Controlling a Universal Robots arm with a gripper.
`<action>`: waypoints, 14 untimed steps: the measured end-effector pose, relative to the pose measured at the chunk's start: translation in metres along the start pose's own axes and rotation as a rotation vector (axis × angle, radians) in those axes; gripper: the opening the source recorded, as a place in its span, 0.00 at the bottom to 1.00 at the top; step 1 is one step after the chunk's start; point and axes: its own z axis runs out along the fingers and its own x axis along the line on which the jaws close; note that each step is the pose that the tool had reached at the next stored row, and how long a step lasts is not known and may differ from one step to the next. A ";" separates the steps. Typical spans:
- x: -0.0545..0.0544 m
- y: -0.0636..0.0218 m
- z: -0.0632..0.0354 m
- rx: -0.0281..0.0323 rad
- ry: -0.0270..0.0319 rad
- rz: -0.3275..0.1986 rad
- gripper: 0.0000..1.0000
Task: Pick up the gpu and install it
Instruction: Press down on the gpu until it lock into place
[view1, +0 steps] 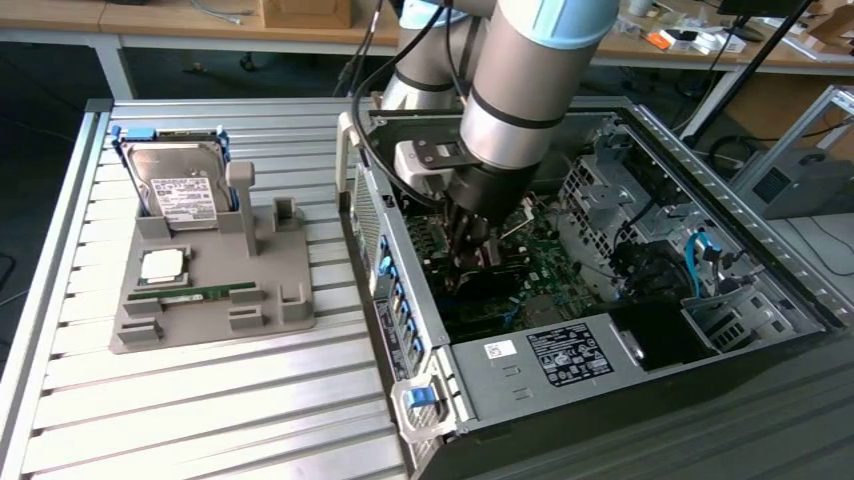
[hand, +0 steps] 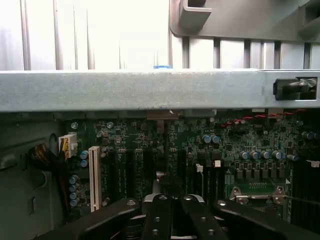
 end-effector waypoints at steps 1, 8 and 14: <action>0.000 0.0005 0.0006 0.0000 -0.0001 0.000 0.10; 0.000 0.0029 0.0045 0.0002 -0.0003 0.000 0.10; 0.000 0.0029 0.0054 0.0001 -0.0002 0.000 0.10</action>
